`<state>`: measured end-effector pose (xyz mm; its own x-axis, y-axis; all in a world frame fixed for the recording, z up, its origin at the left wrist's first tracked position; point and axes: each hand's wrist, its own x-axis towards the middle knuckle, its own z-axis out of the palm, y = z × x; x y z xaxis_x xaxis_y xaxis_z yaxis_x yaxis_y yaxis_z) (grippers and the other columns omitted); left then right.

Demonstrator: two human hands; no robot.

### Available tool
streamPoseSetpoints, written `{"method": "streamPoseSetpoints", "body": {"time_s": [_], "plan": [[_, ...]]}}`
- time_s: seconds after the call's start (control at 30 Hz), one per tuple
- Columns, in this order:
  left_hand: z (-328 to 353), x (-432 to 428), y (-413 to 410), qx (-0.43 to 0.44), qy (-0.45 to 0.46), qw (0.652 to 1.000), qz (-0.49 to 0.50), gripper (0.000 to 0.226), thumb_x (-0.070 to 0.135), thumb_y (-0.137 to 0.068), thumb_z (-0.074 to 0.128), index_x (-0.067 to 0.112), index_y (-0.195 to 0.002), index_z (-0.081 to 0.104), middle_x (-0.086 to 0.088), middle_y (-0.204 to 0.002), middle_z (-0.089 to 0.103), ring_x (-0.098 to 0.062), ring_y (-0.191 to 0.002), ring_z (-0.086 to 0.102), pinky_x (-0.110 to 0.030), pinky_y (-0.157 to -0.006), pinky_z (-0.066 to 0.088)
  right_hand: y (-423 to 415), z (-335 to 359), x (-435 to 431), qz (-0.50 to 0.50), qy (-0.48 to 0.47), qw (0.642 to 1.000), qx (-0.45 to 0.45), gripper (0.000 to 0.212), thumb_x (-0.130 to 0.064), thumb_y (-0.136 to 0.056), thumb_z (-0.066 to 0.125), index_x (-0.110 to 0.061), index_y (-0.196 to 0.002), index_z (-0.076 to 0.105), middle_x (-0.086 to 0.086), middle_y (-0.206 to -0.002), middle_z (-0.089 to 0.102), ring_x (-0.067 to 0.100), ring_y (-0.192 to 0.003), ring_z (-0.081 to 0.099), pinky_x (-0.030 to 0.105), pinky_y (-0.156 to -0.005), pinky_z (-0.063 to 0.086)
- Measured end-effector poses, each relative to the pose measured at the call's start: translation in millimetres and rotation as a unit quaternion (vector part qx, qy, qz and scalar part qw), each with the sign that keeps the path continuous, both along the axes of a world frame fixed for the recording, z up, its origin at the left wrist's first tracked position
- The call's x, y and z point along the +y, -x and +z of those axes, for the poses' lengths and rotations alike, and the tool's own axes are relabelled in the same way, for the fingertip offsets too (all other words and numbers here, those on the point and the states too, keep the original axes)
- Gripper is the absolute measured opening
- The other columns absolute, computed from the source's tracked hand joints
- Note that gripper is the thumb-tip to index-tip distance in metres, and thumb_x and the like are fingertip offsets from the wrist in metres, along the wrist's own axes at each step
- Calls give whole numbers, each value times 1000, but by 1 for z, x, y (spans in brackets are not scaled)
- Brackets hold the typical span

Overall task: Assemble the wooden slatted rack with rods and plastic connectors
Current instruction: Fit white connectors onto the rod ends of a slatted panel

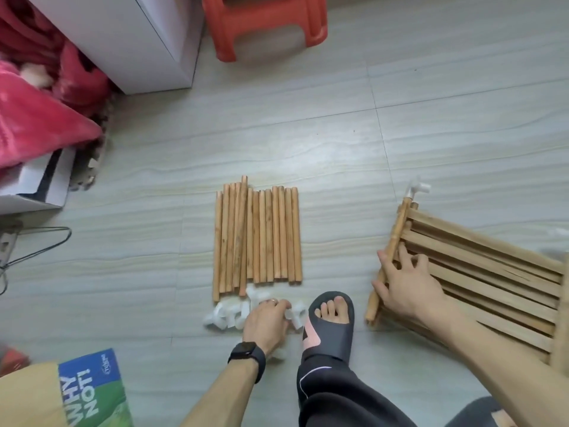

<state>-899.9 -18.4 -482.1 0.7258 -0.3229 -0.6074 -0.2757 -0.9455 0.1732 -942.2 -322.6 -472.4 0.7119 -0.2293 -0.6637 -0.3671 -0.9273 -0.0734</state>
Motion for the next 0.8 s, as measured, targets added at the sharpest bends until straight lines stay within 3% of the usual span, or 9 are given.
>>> {"method": "streamPoseSetpoints", "body": {"time_s": [0.13,0.2,0.27,0.37,0.47,0.53,0.63,0.7,0.8], "plan": [[3,-10,-29,32,37,996,72,31,21,-96,52,29,-124,62,6,-114,69,-16,-100,63,-33,-84,54,-4,13,2,4,28,1000,7,77,-63,-99,22,-27,-162,-2,22,-167,4,47,-137,22,50,-111,34],[7,-18,-41,75,36,996,33,44,21,-88,56,33,-130,56,9,-111,67,-16,-100,63,-35,-86,55,-5,18,1,9,25,1000,-6,76,-62,-101,28,-29,-162,-2,17,-168,3,45,-137,21,49,-113,35],[10,-29,-45,105,1,993,-46,53,25,-85,59,38,-136,49,6,-123,63,-19,-110,61,-37,-89,54,-5,16,-2,-2,13,1000,-6,75,-63,-101,29,-32,-162,-1,15,-169,3,44,-138,20,49,-113,36],[5,-39,-45,100,-44,987,-117,42,31,-95,53,35,-136,49,-1,-134,58,-26,-118,58,-39,-91,50,-11,17,-8,-11,4,1000,-3,74,-64,-100,29,-34,-162,1,14,-169,2,44,-138,19,49,-115,33],[7,-48,-54,77,-9,995,-70,33,34,-101,45,27,-130,56,-2,-126,65,-25,-111,62,-36,-88,52,-25,19,-18,-41,-12,999,-4,73,-63,-100,34,-36,-162,4,13,-169,3,45,-140,16,48,-116,30],[15,-59,-65,71,78,994,8,30,38,-100,48,26,-125,62,2,-110,70,-18,-98,65,-34,-84,54,-35,16,-30,-65,-22,998,-7,74,-64,-100,35,-37,-162,5,14,-169,4,46,-140,16,48,-117,28],[42,-93,-82,131,264,934,203,27,39,-97,61,25,-120,66,2,-97,70,-11,-83,70,-29,-68,55,-48,7,-50,-85,-22,996,-22,77,-70,-96,31,-38,-161,4,17,-168,9,44,-145,14,48,-117,25],[55,-119,-90,209,340,865,304,27,32,-96,67,22,-121,66,-1,-101,72,-12,-83,70,-31,-75,56,-54,8,-60,-101,-24,994,-21,78,-71,-95,32,-38,-161,6,16,-168,10,43,-146,14,48,-116,24],[58,-151,-92,304,384,780,389,21,23,-92,73,21,-112,68,-2,-97,76,-16,-88,71,-35,-89,56,-61,15,-71,-118,-43,992,-18,73,-64,-97,37,-39,-160,11,14,-169,10,44,-146,14,47,-119,20]]}}
